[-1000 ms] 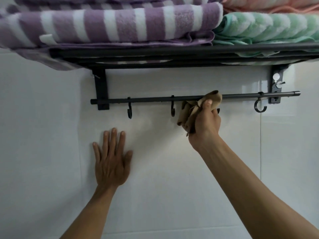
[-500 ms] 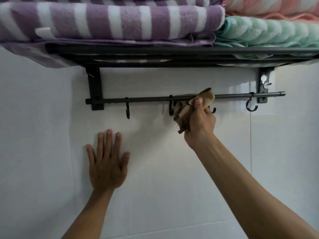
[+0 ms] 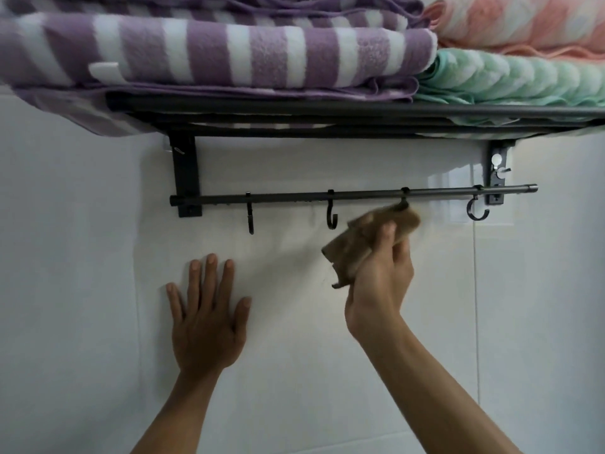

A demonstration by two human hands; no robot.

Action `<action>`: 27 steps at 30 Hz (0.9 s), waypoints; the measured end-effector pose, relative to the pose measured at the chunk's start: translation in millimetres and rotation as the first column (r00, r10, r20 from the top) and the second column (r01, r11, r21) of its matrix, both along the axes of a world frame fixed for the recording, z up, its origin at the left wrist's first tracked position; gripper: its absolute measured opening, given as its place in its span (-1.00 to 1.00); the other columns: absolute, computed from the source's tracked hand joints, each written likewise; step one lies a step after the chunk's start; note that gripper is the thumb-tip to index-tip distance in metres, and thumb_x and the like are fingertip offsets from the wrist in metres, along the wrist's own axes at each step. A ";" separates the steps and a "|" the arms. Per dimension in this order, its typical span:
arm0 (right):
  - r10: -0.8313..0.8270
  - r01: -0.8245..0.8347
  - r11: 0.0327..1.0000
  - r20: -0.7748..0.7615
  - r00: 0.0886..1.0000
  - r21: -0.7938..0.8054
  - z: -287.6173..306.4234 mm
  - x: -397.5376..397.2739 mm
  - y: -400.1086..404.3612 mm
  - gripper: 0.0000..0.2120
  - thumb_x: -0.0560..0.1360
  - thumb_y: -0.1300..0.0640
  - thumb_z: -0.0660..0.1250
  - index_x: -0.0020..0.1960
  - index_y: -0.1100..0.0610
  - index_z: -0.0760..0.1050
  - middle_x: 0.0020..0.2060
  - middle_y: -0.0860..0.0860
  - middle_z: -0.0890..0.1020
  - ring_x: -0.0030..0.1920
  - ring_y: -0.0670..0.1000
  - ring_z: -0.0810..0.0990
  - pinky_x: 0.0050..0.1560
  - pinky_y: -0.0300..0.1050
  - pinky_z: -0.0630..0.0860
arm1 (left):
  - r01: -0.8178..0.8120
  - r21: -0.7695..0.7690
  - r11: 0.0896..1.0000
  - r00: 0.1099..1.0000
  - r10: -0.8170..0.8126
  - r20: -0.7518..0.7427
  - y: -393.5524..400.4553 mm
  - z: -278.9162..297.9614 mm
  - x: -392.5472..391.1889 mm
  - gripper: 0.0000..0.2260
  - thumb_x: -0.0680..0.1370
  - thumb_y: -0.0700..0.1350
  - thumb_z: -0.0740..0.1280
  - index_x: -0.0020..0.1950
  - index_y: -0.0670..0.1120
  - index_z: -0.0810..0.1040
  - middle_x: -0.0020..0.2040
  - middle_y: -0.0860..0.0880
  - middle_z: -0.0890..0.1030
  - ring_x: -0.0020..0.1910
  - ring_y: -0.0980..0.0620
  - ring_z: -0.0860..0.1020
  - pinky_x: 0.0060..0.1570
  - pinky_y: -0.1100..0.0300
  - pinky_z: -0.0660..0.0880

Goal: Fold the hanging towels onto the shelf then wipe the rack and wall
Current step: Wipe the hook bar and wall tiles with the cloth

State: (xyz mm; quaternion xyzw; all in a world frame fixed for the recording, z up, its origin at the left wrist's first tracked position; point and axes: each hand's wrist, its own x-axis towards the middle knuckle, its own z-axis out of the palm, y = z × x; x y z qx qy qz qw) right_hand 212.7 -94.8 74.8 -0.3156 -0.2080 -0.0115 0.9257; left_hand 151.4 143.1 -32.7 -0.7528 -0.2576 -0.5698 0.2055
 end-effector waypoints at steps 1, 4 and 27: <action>0.029 -0.029 0.999 0.004 1.000 0.038 -9.8 -6.0 0.4 -0.71 0.69 -0.07 0.14 -0.09 -0.10 0.57 -0.27 -0.21 0.69 -0.27 -0.19 0.64 -0.30 -0.26 0.57 | -0.001 -0.003 1.000 1.000 0.001 -0.001 0.3 0.0 -0.6 -0.39 0.61 0.18 0.03 0.61 -0.09 0.19 0.63 -0.13 0.10 0.61 -0.16 0.03 0.51 -0.31 -0.04; 0.205 -0.205 0.979 -0.042 0.978 0.021 -32.9 -27.3 9.2 -0.62 0.69 -0.12 0.11 -0.03 0.00 0.65 -0.10 -0.02 0.71 -0.09 -0.06 0.66 -0.10 -0.16 0.61 | -0.006 -0.030 1.000 1.000 0.005 -0.027 -0.1 -0.6 -1.4 -0.39 0.62 0.19 0.01 0.62 -0.07 0.15 0.64 -0.12 0.06 0.62 -0.15 0.00 0.52 -0.31 -0.05; 0.466 -0.465 0.875 -0.022 0.884 -0.132 31.2 -57.2 88.5 -0.86 0.64 0.11 0.31 -0.02 0.14 0.61 -0.04 0.22 0.70 0.08 0.21 0.68 0.24 0.23 0.57 | -0.003 -0.039 0.999 0.998 0.000 -0.066 3.0 0.5 -2.7 -0.39 0.63 0.20 -0.09 0.63 -0.04 0.09 0.65 -0.11 0.02 0.62 -0.15 -0.02 0.51 -0.31 -0.04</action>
